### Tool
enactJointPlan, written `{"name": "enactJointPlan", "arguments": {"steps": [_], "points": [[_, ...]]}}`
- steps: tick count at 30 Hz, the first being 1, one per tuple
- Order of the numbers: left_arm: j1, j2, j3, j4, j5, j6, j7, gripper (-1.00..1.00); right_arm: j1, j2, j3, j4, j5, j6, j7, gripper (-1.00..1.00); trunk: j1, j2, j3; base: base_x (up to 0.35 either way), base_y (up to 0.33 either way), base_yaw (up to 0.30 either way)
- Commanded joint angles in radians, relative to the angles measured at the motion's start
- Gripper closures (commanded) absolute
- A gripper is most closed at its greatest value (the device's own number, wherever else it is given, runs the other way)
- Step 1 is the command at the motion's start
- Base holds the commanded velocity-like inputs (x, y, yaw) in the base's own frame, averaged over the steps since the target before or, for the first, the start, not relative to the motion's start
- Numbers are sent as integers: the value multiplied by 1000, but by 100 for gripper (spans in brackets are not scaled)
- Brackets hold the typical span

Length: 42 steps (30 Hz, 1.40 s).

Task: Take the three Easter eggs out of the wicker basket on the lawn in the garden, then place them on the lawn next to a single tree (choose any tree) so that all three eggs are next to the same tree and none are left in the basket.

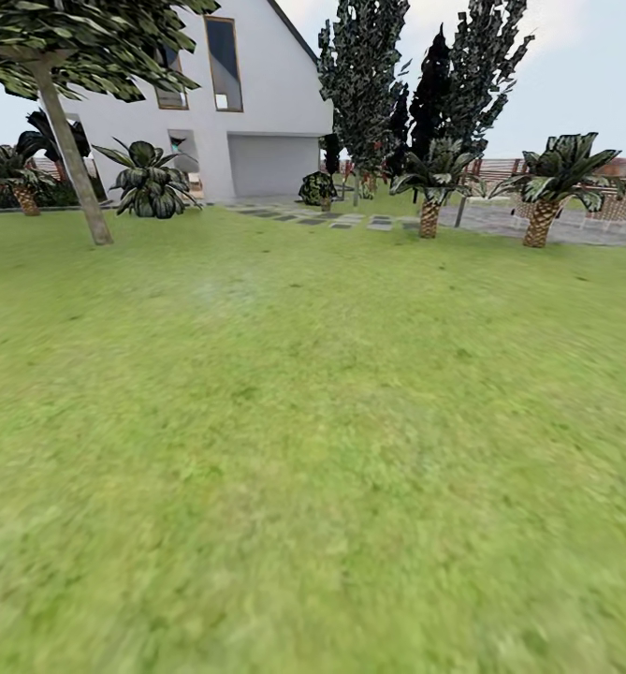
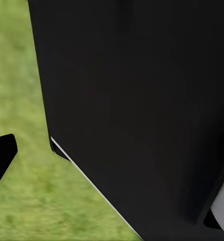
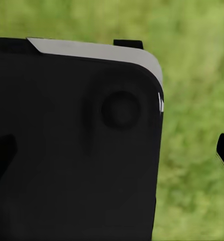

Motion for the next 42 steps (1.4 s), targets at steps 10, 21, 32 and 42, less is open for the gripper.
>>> {"name": "enactJointPlan", "arguments": {"steps": [10,21,32,42], "points": [[1,0,1,-2,1,0,-1,-100,-1,0,1,1,2,-3,0,-100,1,0,-1,325,0,0],[1,0,1,-2,1,0,-1,-100,0,-1,1,1,2,-3,0,-100,1,0,-1,325,0,0],[1,0,1,-2,1,0,-1,-100,-1,-2,1,0,2,-3,0,-100,1,0,-1,325,0,0],[1,0,1,-2,1,0,-1,-100,-1,-1,1,0,2,-3,0,-100,1,0,-1,325,0,0]]}}
